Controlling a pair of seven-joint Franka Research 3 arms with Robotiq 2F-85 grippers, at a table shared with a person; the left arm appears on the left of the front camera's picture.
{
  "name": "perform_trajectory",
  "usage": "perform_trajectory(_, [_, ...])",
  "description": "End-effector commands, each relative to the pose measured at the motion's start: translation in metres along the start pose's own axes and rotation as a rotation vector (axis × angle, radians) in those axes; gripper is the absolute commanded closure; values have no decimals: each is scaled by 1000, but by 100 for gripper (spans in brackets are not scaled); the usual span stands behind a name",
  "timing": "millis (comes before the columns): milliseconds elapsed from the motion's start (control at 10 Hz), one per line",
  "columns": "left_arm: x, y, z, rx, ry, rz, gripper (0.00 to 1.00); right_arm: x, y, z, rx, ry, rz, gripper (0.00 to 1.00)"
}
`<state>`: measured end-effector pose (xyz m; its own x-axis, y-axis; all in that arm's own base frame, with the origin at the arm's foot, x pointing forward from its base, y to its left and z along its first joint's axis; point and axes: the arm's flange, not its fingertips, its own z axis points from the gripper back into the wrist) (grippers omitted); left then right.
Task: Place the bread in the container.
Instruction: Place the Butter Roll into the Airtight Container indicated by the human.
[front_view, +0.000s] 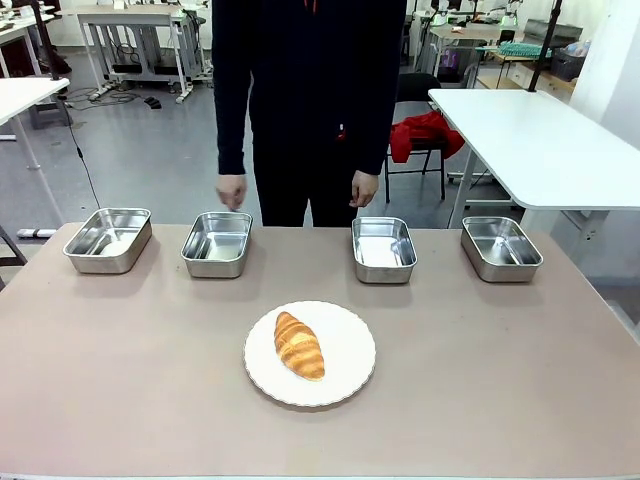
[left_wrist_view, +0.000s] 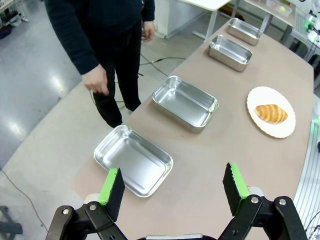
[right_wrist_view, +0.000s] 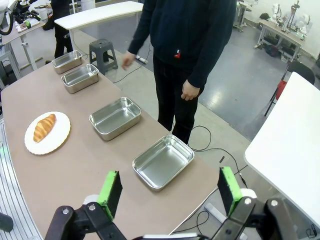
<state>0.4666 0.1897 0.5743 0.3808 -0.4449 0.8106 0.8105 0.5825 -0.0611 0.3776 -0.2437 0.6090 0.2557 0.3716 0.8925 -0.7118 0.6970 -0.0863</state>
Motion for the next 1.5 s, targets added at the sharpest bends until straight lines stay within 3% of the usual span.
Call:
perform_trajectory(0, [0, 0, 0, -1, -2, -13, 0, 1, 1, 0, 2, -2, 3, 0])
perform_trajectory(1400, [0, 0, 0, -1, -2, -13, 0, 1, 1, 0, 2, -2, 3, 0])
